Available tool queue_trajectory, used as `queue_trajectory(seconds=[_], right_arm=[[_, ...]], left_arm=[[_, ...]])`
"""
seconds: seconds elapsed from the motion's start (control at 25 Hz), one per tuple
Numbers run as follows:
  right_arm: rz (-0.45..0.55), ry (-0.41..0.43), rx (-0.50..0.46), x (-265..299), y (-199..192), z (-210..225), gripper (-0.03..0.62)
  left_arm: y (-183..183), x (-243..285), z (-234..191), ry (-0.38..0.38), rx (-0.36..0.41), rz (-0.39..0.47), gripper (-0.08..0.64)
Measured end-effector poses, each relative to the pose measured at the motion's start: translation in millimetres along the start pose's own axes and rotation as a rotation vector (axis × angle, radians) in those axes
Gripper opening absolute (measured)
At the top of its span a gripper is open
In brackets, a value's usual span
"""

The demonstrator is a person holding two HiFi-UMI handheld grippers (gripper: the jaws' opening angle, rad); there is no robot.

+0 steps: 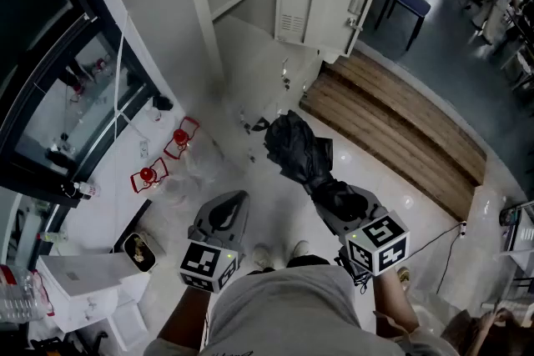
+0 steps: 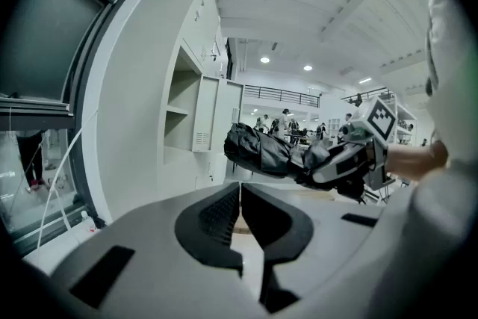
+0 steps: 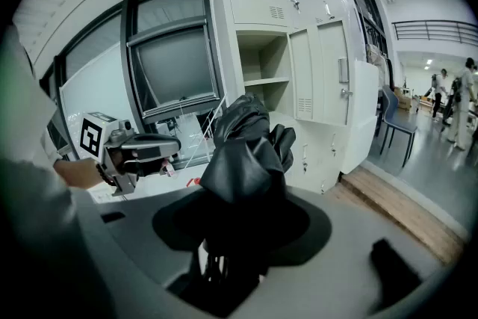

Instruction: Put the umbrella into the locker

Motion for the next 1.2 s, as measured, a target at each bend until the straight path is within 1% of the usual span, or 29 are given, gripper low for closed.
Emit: queue_trajectory(seconds=[0.24,0.36,0.48,0.6,0.92,1.2], right_arm=[[0.000,0.025,0.011,-39.7,-20.2,-28.7,0.212],[0.007,0.027,0.009,-46.5,-24.1,-31.8,0.212],[0.006,0.040,0.036,-50.1,-29.1,-33.4,0.212],[0.015,0.061,0.073,-50.8,-33.3,-36.3,0.212],[0.011,0.061,0.053,-36.6,-33.3,-58.5,0.212],[0.046,0.051,0.052,-28.9,-26.8,-77.5,0.212]], left_arm=[[1.7,-27.1,42.2,-0.012,-0.019,0.000,0.023],[3.7,-31.9,51.9,-0.011,-0.013,0.009,0.022],[3.8,-38.5,57.6,-0.008,-0.012,0.017,0.022],[0.9,-44.9,57.6,-0.003,-0.006,0.018,0.023],[0.0,-60.6,43.4,-0.006,0.004,0.034,0.023],[-3.7,-69.4,25.7,-0.027,0.004,0.045,0.022]])
Point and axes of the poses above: the fingertips, and each gripper's own axes: x forward along the fingers, z to its right, y out of its top, the point moved 8 cm from there along -x, backward along the fingers, and after that the axes turned 3 degrees about y, right-handed, at the moved point
